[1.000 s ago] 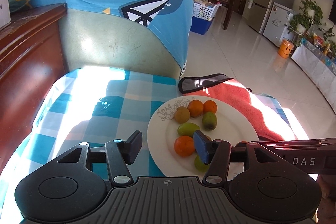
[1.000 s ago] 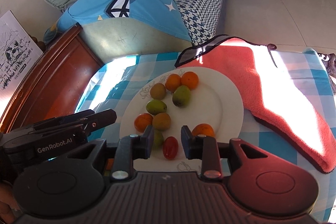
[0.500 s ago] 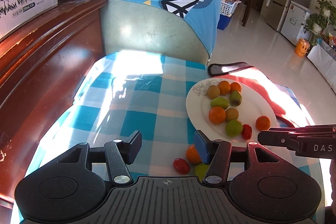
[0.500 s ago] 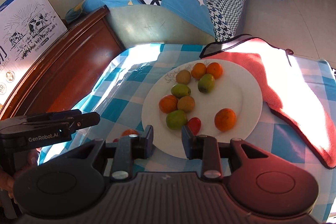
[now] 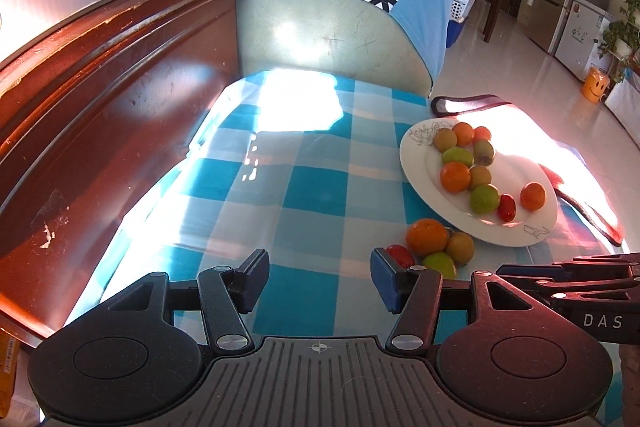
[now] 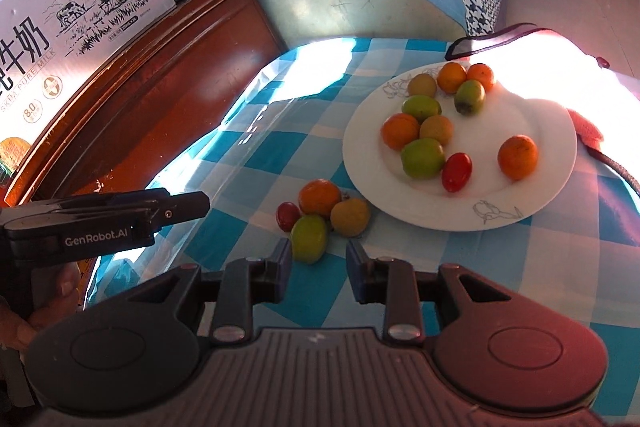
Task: Organize fruits
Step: 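Withdraw both open tools from the plate back to the fruit pile, then grasp a green fruit with the right tool while the left tool approaches a red tomato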
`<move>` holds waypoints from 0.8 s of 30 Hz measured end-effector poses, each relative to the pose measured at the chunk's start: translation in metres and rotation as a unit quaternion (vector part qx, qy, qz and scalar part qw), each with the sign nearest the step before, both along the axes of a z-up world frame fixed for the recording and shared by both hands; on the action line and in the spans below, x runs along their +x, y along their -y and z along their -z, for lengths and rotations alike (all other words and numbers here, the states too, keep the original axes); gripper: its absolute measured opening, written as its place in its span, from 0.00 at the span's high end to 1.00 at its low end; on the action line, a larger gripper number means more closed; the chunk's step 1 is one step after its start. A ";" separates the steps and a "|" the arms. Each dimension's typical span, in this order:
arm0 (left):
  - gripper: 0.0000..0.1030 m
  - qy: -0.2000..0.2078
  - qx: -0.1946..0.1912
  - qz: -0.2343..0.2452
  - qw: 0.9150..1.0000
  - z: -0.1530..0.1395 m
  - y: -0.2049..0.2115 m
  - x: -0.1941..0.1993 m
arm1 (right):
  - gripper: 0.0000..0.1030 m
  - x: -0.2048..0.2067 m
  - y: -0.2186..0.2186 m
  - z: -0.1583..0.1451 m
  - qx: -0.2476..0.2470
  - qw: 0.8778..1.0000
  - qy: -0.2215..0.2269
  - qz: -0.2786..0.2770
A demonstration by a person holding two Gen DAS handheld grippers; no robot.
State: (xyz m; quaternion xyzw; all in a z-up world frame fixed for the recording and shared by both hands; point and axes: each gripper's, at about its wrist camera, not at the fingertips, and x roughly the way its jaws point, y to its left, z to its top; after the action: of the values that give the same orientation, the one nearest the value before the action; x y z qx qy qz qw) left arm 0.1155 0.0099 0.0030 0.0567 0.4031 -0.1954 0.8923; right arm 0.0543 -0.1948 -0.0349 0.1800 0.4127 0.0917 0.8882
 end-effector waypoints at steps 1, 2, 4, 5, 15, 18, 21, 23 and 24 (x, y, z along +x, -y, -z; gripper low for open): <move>0.43 0.001 0.005 -0.005 1.000 0.002 -0.002 0.000 | 0.70 0.001 -0.003 0.003 0.000 1.000 -0.003 -0.003; 0.42 0.002 0.009 -0.010 1.000 0.003 -0.004 0.000 | 0.69 0.002 -0.005 0.005 -0.001 1.000 -0.005 -0.005; 0.39 -0.001 0.014 -0.018 1.000 0.006 -0.007 0.001 | 0.69 0.004 -0.010 0.008 -0.004 1.000 -0.006 -0.009; 0.37 -0.004 0.016 -0.024 1.000 0.007 -0.009 0.002 | 0.69 0.006 -0.012 0.009 -0.006 1.000 -0.005 -0.010; 0.35 0.000 0.022 -0.017 1.000 0.010 -0.004 0.002 | 0.70 0.019 -0.028 0.022 -0.034 0.999 -0.011 -0.009; 0.35 0.000 0.029 -0.014 0.999 0.012 -0.002 0.002 | 0.70 0.020 -0.031 0.024 -0.040 0.999 -0.010 -0.007; 0.35 -0.003 0.030 -0.010 0.999 0.014 -0.001 0.003 | 0.70 0.022 -0.033 0.023 -0.047 0.999 -0.005 -0.006; 0.34 -0.011 0.026 -0.001 1.000 0.016 0.001 0.004 | 0.70 0.021 -0.034 0.024 -0.050 0.999 -0.003 -0.005; 0.33 -0.015 0.023 0.004 1.000 0.018 0.001 0.005 | 0.74 0.021 -0.034 0.024 -0.052 0.999 -0.002 -0.005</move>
State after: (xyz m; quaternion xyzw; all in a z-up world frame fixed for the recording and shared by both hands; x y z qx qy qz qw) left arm 0.1200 0.0085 -0.0147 0.0754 0.4202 -0.1905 0.8840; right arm 0.0750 -0.1607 -0.0586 0.1315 0.4196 0.0740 0.8951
